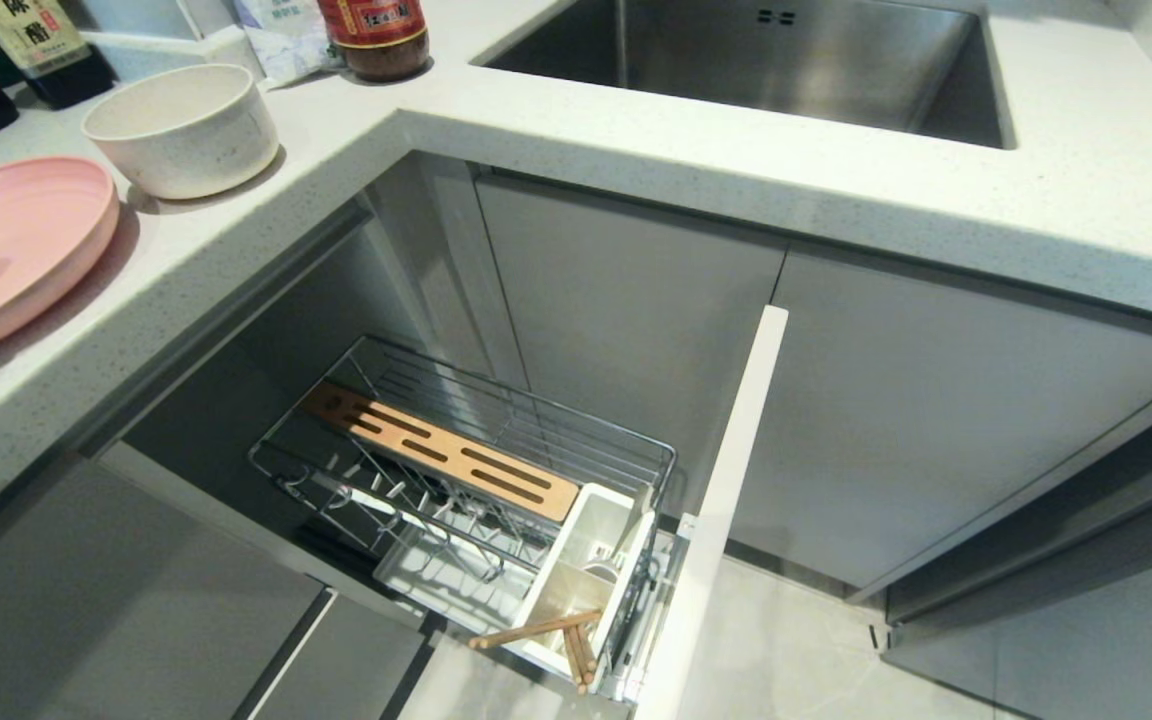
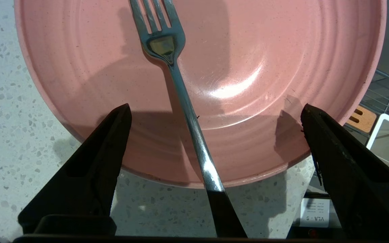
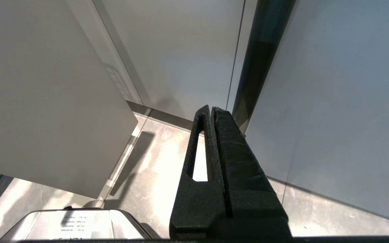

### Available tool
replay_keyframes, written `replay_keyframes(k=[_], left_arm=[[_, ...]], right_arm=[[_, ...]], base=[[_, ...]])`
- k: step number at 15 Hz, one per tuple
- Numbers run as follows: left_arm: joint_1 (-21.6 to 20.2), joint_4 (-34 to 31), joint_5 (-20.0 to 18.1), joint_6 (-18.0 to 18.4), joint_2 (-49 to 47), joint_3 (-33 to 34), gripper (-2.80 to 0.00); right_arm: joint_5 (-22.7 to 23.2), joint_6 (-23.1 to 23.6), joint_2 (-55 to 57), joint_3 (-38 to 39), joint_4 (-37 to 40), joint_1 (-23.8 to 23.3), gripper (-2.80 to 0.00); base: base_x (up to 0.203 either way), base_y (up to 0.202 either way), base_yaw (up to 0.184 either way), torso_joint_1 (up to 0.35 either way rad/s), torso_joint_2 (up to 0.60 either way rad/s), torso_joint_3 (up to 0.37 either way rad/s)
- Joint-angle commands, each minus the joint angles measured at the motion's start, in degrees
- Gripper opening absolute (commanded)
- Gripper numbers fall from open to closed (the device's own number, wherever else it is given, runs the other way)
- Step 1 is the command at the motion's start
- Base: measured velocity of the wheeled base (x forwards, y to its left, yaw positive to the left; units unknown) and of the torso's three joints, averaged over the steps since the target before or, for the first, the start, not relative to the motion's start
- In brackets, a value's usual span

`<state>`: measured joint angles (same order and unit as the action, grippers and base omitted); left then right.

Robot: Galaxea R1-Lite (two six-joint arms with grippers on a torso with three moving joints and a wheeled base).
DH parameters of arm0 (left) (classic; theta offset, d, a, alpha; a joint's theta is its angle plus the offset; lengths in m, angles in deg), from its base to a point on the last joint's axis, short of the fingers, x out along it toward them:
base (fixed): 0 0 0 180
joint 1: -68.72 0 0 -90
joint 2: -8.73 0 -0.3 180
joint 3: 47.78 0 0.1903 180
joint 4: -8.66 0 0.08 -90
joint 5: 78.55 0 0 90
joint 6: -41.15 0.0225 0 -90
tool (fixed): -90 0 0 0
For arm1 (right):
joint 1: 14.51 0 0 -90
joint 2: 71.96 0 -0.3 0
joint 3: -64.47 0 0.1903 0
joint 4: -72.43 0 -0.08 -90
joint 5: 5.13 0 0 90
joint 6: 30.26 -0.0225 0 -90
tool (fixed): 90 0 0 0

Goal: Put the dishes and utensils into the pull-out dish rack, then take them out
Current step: Pick up the fork and place it in the cupboard

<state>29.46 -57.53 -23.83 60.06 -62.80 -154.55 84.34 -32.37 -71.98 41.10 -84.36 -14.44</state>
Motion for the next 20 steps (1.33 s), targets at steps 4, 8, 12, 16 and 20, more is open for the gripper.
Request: replay_keyframes(k=[4, 8, 12, 16, 20], left_arm=[[-0.05, -0.33, -0.23, 1.66, -0.11, 0.35, -2.80], [-0.11, -0.33, -0.23, 1.75, -0.11, 0.35, -2.80], [-0.11, -0.24, -0.23, 1.75, -0.11, 0.26, -2.80], [-0.11, -0.26, -0.23, 1.58, 0.20, -0.09, -2.80], [1.44, -0.33, -0.40, -6.97, 3.54, -2.08, -2.80]], right_arm=[[0.00, -0.04, 0.02, 0.00, -0.02, 0.01, -2.80], [0.00, 0.01, 0.02, 0.00, -0.02, 0.01, -2.80], [0.00, 0.01, 0.02, 0.00, -0.02, 0.01, -2.80], [0.00, 0.01, 0.02, 0.00, -0.02, 0.01, -2.80], [0.00, -0.08, 0.02, 0.00, -0.02, 0.01, -2.80]], base=[[0.000, 0.000, 0.000, 0.000, 0.00, 0.000], [0.000, 0.000, 0.000, 0.000, 0.00, 0.000], [0.000, 0.000, 0.000, 0.000, 0.00, 0.000], [0.000, 0.000, 0.000, 0.000, 0.00, 0.000], [0.000, 0.000, 0.000, 0.000, 0.00, 0.000]])
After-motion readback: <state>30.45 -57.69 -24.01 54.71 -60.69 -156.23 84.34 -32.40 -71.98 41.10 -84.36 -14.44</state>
